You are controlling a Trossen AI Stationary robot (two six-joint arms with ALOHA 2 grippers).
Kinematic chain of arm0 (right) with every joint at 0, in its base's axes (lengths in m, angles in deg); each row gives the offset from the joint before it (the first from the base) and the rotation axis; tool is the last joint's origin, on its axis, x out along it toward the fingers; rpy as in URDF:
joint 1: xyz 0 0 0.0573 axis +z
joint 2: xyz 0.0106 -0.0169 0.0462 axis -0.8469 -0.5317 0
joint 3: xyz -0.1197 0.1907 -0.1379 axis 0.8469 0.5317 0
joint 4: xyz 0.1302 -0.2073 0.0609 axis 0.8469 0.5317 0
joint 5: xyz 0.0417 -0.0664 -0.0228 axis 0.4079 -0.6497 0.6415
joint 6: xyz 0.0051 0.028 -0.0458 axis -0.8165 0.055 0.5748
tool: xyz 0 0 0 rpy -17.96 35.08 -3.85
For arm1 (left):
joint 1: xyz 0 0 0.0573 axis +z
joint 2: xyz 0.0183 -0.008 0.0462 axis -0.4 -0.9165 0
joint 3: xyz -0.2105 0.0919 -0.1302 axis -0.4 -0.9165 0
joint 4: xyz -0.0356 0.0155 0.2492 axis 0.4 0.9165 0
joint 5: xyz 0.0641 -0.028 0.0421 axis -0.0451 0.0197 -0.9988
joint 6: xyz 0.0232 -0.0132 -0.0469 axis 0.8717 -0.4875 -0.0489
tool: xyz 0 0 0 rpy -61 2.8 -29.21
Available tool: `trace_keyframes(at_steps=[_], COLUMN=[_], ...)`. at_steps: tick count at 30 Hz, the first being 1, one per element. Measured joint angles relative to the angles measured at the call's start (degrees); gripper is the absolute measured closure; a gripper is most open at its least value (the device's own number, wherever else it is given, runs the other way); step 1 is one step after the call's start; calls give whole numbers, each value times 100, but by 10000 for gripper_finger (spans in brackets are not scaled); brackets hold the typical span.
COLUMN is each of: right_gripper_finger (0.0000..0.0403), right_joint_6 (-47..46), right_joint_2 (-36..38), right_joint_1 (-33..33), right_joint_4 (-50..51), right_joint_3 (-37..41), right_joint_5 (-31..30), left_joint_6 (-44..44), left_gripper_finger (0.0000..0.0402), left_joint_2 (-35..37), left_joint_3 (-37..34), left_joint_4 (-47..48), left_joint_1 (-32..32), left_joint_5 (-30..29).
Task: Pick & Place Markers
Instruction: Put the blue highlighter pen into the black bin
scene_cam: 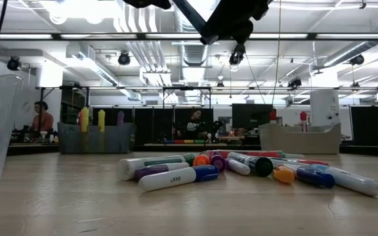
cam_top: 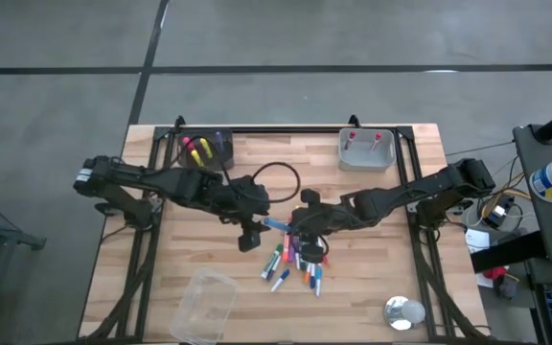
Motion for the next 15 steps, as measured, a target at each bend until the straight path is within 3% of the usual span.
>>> trace_keyframes(at_steps=[15], right_gripper_finger=[331], right_joint_6=[15], right_joint_2=[0], right_joint_1=[0], right_joint_4=[-42], right_joint_3=[0], right_joint_5=[-44], left_joint_6=[-208], left_gripper_finger=[195], left_joint_2=[25], left_joint_3=[-56], left_joint_4=[-134], left_joint_1=[-7], left_joint_5=[11])
